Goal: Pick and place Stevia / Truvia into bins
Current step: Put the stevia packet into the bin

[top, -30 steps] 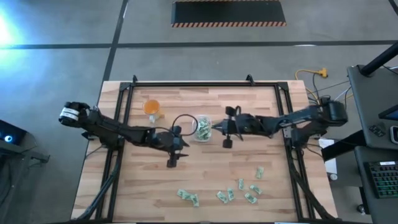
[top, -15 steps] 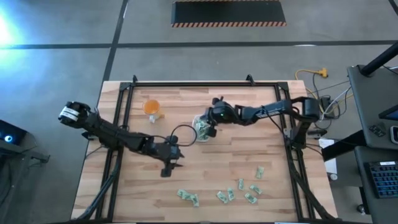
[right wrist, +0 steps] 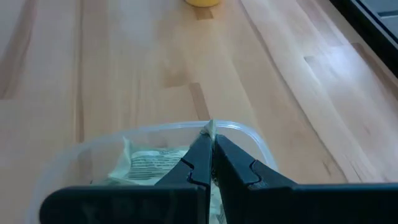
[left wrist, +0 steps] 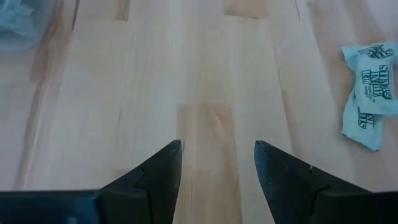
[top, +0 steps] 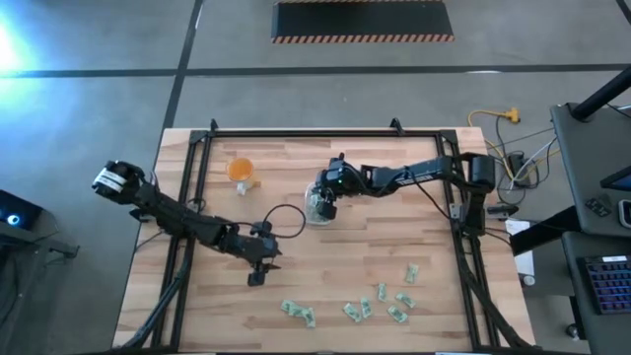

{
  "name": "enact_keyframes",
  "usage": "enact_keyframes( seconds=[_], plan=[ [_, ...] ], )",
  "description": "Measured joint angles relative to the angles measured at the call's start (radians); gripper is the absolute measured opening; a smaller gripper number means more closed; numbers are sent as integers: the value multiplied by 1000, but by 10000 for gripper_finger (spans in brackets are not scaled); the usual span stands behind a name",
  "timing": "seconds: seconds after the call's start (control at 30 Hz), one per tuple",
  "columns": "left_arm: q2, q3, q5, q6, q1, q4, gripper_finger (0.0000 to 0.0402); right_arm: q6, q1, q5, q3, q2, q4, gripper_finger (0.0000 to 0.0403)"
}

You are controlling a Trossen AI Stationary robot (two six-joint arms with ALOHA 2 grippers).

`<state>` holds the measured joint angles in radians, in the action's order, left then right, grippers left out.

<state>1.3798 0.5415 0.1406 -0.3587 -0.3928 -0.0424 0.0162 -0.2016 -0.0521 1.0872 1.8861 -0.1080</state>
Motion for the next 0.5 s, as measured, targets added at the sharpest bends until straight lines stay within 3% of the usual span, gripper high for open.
enact_keyframes(
  seconds=[0.23,0.5],
  plan=[
    [1,-6,18,-2,-4,-12,185,-7,-3,0,-14,-1,11,20],
    [1,-7,18,-2,-4,-33,185,-54,-3,1,-16,-8,27,105]
  ],
)
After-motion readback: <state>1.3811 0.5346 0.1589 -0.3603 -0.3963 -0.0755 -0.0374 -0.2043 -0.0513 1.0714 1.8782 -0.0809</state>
